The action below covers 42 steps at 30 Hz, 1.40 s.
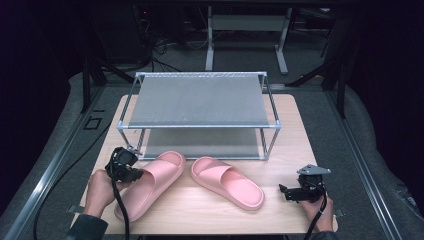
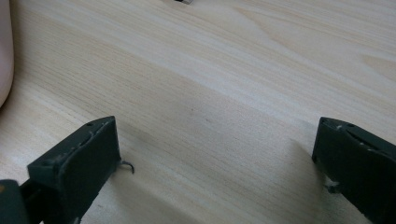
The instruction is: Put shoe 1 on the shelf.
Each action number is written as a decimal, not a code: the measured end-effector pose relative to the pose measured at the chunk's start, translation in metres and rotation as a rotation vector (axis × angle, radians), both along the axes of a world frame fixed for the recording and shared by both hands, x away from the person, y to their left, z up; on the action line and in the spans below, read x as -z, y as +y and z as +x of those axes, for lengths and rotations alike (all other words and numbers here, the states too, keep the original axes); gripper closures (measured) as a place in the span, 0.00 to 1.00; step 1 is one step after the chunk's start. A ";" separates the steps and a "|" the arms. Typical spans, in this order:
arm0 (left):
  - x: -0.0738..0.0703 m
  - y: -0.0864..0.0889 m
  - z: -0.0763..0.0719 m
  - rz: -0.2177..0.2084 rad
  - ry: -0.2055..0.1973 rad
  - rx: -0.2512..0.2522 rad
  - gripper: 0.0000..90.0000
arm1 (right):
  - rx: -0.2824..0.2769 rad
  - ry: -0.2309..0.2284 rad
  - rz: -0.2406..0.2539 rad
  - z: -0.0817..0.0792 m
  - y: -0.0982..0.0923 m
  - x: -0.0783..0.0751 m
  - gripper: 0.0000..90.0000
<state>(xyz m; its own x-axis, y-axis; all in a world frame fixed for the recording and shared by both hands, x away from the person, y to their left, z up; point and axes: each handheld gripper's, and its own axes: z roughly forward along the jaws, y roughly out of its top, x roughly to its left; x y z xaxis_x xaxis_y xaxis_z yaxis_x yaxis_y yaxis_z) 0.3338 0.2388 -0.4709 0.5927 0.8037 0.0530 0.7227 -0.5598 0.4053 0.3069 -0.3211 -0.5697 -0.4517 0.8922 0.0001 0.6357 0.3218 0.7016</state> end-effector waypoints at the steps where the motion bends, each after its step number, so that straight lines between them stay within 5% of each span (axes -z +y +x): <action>1: -0.002 0.000 0.000 0.000 0.000 0.009 0.93 | 0.000 0.000 0.000 0.000 0.000 0.000 0.00; 28: -0.047 -0.016 0.010 0.050 -0.028 0.236 0.93 | 0.000 0.000 0.000 0.000 0.000 0.000 0.00; 34: -0.059 -0.019 0.011 -0.004 -0.015 0.326 0.93 | 0.000 0.000 0.000 0.000 0.000 0.000 0.00; 42: -0.076 -0.026 0.013 0.004 -0.024 0.370 0.93 | 0.002 -0.008 0.004 0.000 0.000 0.001 0.00</action>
